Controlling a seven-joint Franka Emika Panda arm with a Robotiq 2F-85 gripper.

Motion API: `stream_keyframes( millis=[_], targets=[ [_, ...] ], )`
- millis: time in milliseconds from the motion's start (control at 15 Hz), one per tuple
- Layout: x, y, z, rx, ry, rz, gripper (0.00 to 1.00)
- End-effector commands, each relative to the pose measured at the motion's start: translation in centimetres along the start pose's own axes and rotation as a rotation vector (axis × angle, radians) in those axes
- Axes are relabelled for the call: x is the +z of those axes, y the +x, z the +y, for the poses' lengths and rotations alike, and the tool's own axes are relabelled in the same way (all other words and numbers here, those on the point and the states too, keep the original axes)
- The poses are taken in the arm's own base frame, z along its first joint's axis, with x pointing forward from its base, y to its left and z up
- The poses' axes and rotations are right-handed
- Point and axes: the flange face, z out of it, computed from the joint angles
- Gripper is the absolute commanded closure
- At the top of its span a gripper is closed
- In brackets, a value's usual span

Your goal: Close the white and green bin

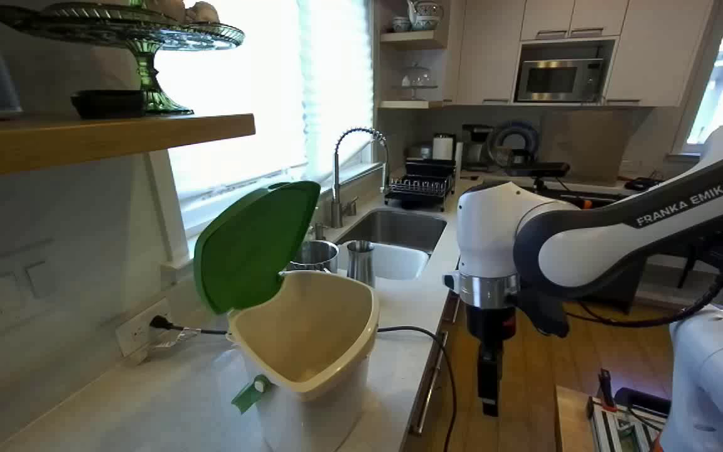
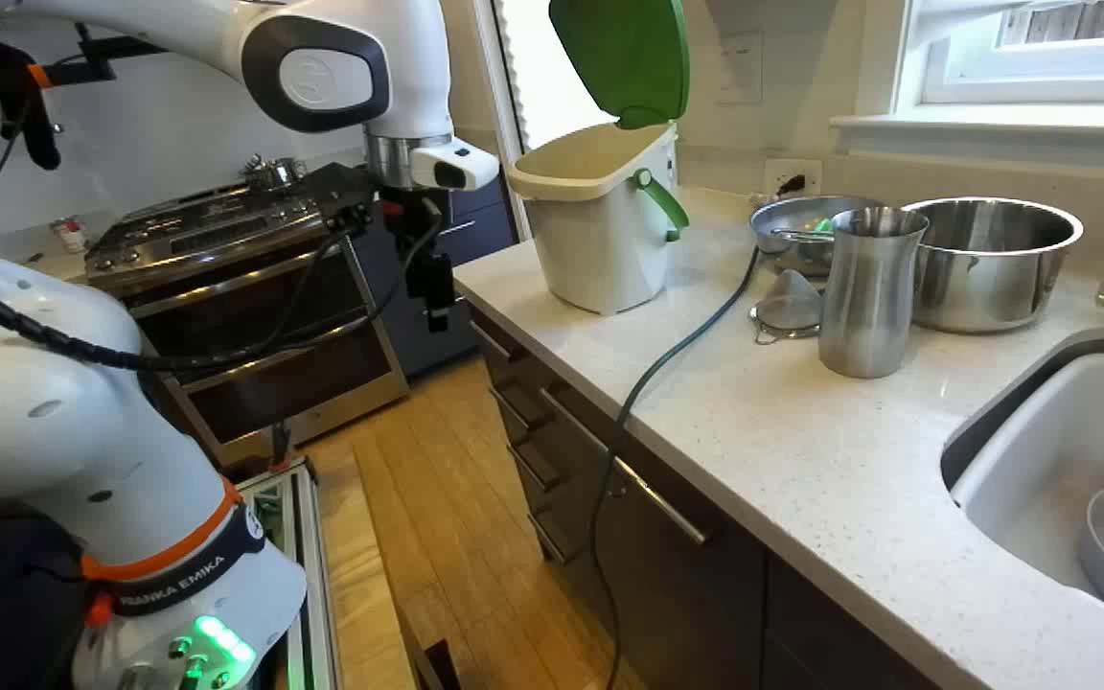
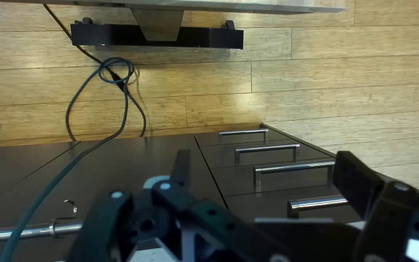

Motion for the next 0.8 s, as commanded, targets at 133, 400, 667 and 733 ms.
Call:
stream_keyframes(
  millis=[133,400,667,733],
  targets=[
    [0.0,0.0,0.0,0.0,0.0,-0.001,0.0],
    [-0.7,0.1,-0.4,-0.018,-0.01,0.024,0.0],
    [-6.0,1.1,-4.4,-0.131,-0.087,0.204,0.0],
    [-7.7,1.6,-5.9,-0.154,-0.094,0.258,0.0]
  ],
)
